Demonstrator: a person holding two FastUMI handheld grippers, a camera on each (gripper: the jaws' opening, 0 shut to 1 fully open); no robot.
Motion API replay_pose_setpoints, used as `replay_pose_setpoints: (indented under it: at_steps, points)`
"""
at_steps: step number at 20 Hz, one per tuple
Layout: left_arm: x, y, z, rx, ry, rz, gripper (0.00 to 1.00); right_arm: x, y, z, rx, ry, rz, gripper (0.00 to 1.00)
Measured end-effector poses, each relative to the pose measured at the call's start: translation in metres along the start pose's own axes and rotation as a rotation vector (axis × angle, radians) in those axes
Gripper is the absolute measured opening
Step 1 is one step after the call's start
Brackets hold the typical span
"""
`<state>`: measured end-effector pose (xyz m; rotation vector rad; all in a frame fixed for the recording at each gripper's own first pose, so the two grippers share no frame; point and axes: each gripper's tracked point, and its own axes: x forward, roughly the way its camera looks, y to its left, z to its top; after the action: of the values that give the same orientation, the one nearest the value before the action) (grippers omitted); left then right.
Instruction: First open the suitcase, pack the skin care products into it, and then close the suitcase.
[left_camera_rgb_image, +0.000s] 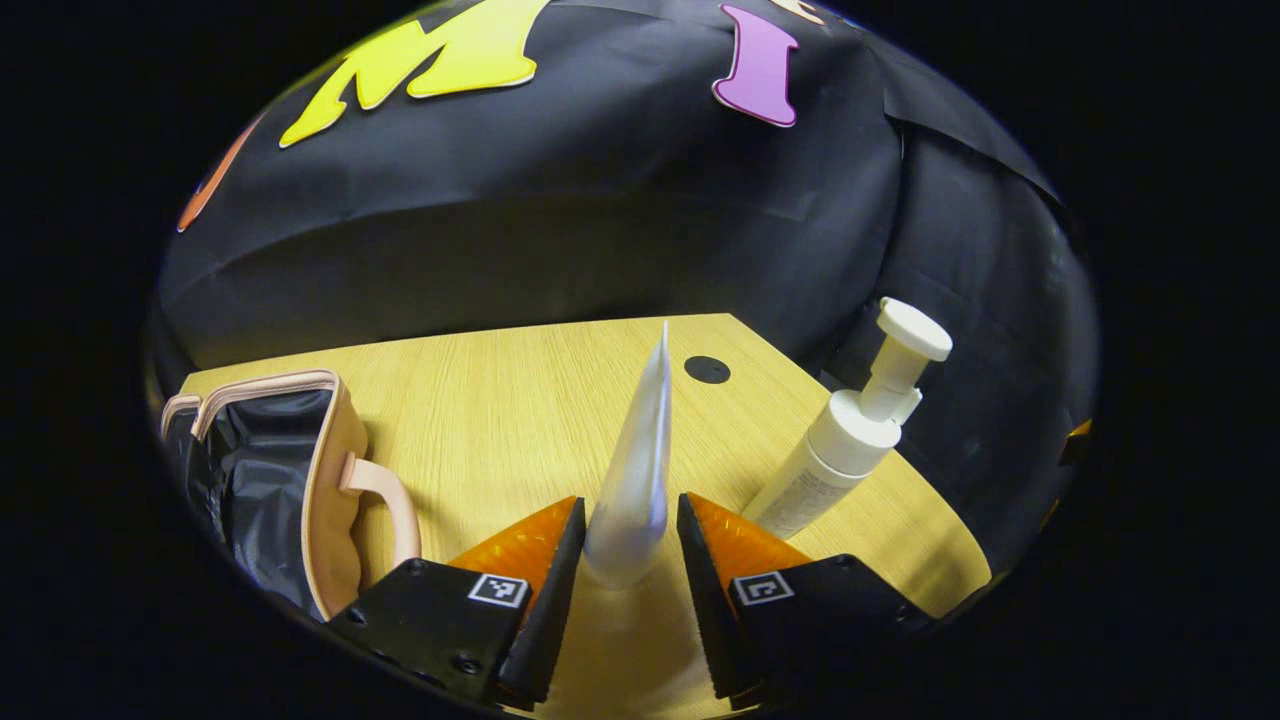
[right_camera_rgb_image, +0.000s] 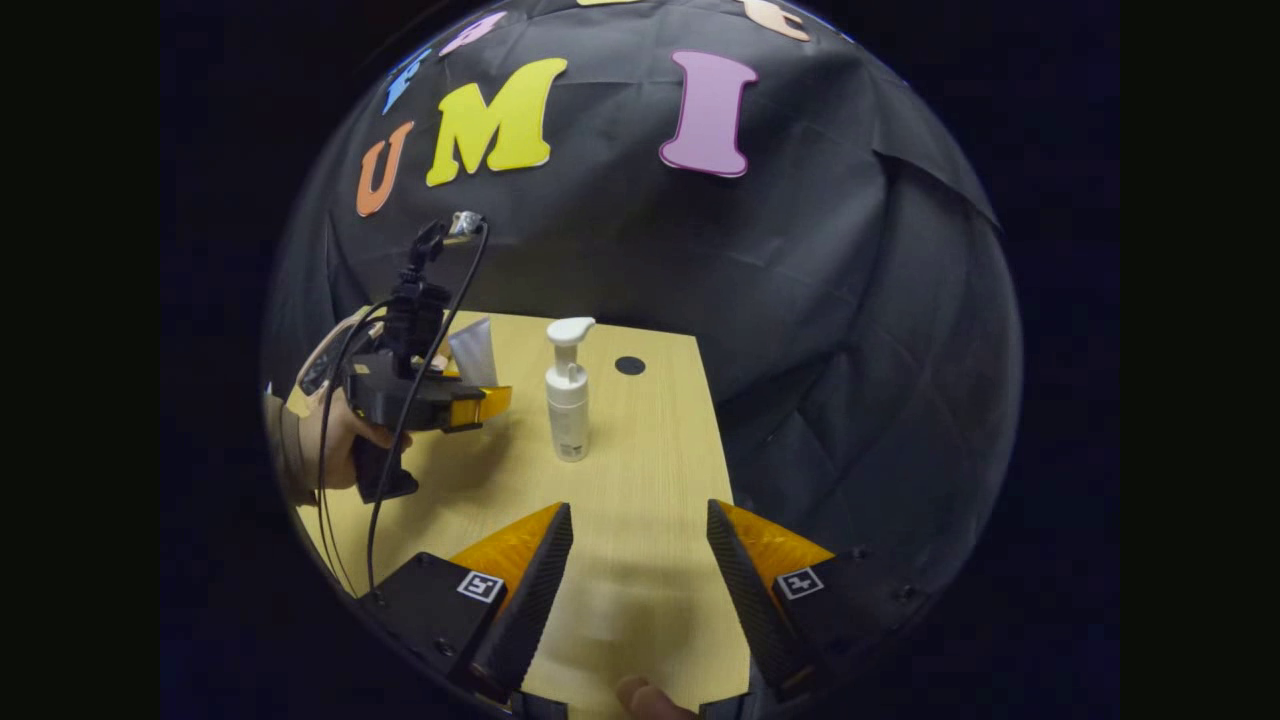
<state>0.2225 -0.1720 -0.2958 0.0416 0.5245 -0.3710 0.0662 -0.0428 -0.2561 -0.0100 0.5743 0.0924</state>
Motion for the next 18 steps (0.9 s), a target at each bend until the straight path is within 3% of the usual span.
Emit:
replay_pose_setpoints:
  at_steps: [2,3,4,5,6,7,9,10,11,12,15,16,18]
  points:
    - [0.004,-0.002,-0.001,0.006,0.002,0.001,0.47,0.007,0.002,0.000,0.014,0.017,0.018,0.80]
    - [0.003,-0.003,-0.001,0.024,0.009,0.005,0.43,0.012,0.007,0.001,0.013,0.020,0.035,0.80]
    - [0.000,-0.007,-0.003,0.030,0.025,-0.005,0.48,0.014,0.011,0.005,0.008,0.013,0.048,0.80]
    - [-0.009,-0.012,-0.005,0.020,0.041,-0.025,0.37,0.020,0.019,0.015,-0.001,-0.006,0.069,0.80]
    - [-0.026,-0.020,-0.008,-0.017,0.063,-0.058,0.43,0.027,0.028,0.025,-0.014,-0.020,0.086,0.80]
    - [-0.038,-0.025,-0.009,-0.045,0.072,-0.082,0.36,0.034,0.035,0.033,-0.023,-0.032,0.098,0.80]
    - [-0.060,-0.027,-0.011,-0.092,0.083,-0.100,0.36,0.049,0.044,0.045,-0.047,-0.053,0.111,0.80]
    - [-0.076,-0.021,-0.013,-0.096,0.079,-0.081,0.36,0.062,0.049,0.052,-0.060,-0.063,0.114,0.80]
    - [-0.090,-0.010,-0.012,-0.093,0.062,-0.041,0.29,0.072,0.054,0.055,-0.061,-0.064,0.118,0.80]
    - [-0.104,0.000,-0.010,-0.086,0.044,-0.007,0.34,0.082,0.059,0.058,-0.053,-0.062,0.124,0.80]
    - [-0.149,0.010,-0.015,-0.118,0.026,0.012,0.31,0.114,0.079,0.060,-0.029,-0.056,0.162,0.80]
    - [-0.174,0.020,-0.016,-0.099,0.018,0.048,0.36,0.125,0.083,0.055,-0.033,-0.034,0.156,0.81]
    - [-0.207,0.034,-0.017,-0.040,0.001,0.115,0.29,0.143,0.086,0.048,-0.026,-0.020,0.140,0.82]
